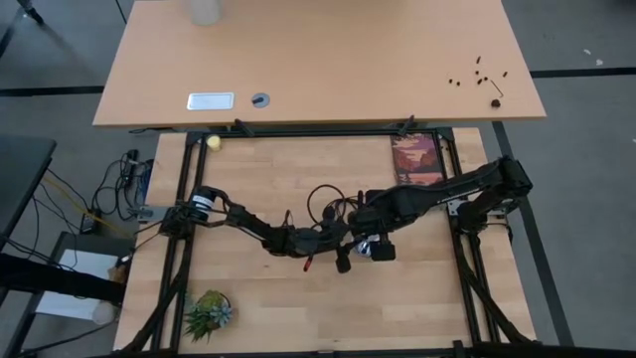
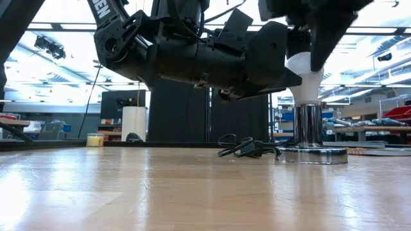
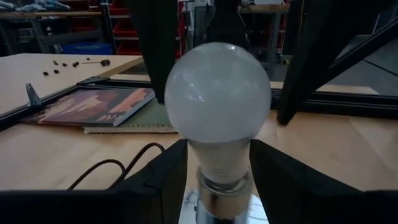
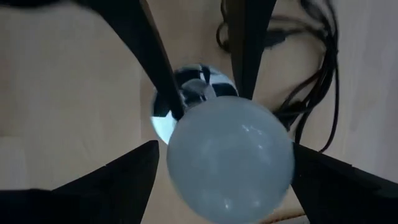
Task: Screw lightbulb
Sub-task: Insert the lightbulb into the silver lamp
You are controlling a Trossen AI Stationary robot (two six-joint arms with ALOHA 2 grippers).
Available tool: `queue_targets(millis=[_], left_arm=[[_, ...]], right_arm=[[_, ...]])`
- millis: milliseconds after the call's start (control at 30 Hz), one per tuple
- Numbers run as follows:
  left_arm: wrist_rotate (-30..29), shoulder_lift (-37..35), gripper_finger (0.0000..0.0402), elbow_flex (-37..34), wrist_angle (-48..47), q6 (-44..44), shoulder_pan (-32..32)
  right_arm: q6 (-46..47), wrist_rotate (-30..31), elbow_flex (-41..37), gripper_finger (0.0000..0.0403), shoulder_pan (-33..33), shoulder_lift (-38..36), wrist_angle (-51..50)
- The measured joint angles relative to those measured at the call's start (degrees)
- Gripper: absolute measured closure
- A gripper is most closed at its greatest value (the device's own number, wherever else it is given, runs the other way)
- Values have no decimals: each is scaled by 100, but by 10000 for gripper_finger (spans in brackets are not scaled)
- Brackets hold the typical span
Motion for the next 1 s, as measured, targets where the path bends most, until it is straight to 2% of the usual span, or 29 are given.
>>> queue_targets(millis=[267,500,733,1000], left_arm=[[-1,0,224,0,3,7,7],[3,0,224,0,-95,4,7],[-1,0,224,0,-129,20,5],[-4,0,224,0,-216,-11,4]], right_arm=[[63,32,-343,56,-25,2,396],[155,-394,-714,56,-27,4,867],[157,-390,-1003,56,160,-29,1412],[196,-260,-1047,56,362,-24,1499]])
